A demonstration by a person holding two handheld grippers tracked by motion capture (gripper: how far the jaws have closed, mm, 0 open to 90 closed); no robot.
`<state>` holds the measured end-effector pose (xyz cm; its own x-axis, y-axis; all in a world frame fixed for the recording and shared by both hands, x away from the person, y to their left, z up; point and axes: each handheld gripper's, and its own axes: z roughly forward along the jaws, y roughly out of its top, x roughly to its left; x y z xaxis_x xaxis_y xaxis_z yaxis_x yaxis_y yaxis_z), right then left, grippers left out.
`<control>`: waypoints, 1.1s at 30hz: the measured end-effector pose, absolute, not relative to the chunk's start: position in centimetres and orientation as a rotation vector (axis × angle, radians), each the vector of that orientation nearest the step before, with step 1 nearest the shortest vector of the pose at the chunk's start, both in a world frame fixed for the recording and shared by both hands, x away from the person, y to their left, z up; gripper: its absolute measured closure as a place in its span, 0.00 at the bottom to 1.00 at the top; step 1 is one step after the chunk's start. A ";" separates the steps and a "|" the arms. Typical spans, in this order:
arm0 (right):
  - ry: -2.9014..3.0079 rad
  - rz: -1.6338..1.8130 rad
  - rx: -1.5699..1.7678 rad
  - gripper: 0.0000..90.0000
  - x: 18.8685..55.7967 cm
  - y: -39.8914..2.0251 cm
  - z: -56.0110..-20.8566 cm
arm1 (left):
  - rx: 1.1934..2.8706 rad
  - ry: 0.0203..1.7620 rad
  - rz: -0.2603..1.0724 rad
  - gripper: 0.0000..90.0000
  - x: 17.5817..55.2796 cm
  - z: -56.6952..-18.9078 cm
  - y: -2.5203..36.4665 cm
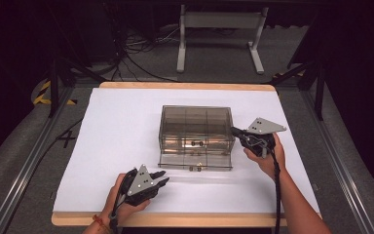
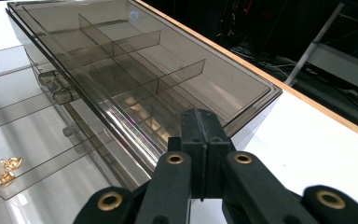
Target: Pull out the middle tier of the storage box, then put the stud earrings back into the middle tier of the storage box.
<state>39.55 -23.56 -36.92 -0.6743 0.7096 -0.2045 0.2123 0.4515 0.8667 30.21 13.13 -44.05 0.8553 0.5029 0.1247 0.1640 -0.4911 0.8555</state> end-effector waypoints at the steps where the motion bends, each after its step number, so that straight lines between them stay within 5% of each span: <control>1: 2.153 1.175 0.770 1.00 39.6 -23.6 -36.9 | 2.077 0.483 0.445 0.83 30.2 -44.0 12.7; 10: 2.152 1.189 0.771 1.00 40.1 -23.6 -37.0 | 2.058 0.469 0.380 0.93 30.5 -43.9 10.4; 17: 2.151 1.195 0.776 1.00 40.1 -23.7 -37.0 | 2.071 0.496 0.493 1.00 30.8 -43.6 9.6; 33: 2.135 1.210 0.795 1.00 40.1 -23.7 -37.1 | 2.093 0.498 0.523 0.98 31.2 -44.6 8.8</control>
<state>40.12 -23.70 -37.14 -0.6709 0.7209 -0.1737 0.2213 0.4182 0.8810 31.19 8.80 -44.62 0.8298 0.5292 0.1770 0.1513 -0.5186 0.8415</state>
